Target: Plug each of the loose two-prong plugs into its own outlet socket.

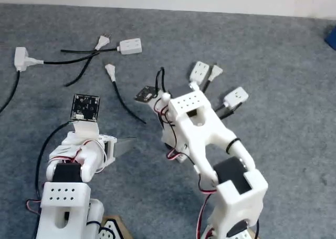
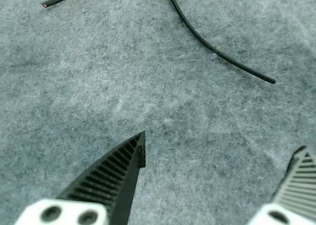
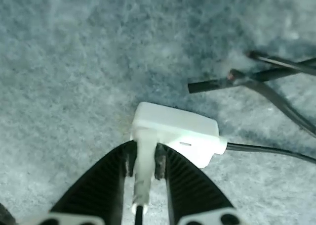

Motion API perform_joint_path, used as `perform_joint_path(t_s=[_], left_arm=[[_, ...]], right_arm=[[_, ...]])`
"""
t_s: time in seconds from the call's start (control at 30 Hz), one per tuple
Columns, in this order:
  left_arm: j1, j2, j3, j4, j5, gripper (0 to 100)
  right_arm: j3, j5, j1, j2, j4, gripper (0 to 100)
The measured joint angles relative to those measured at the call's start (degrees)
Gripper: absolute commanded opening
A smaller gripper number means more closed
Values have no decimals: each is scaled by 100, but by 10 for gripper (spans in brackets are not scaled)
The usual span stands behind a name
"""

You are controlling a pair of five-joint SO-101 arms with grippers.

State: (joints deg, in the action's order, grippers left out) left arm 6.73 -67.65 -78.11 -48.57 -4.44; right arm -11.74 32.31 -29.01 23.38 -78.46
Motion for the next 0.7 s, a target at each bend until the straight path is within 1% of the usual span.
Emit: perform_joint_path(t_s=[0.23,0.37,0.47,0.57,0.63,0.7], left_arm=[[0,0,0,0,0,435],[0,0,0,0,0,435],[0,0,0,0,0,435],[0,0,0,0,0,435],[0,0,0,0,0,435],[0,0,0,0,0,435]], right_arm=[[-132,0,9,-18,88,9],[70,-18,0,-308,-475,15],[466,-18,9,-387,-1222,90],[888,-18,18,-387,-1925,217],[1152,-18,18,-387,-2066,291],[1248,-18,9,-387,-2110,344]])
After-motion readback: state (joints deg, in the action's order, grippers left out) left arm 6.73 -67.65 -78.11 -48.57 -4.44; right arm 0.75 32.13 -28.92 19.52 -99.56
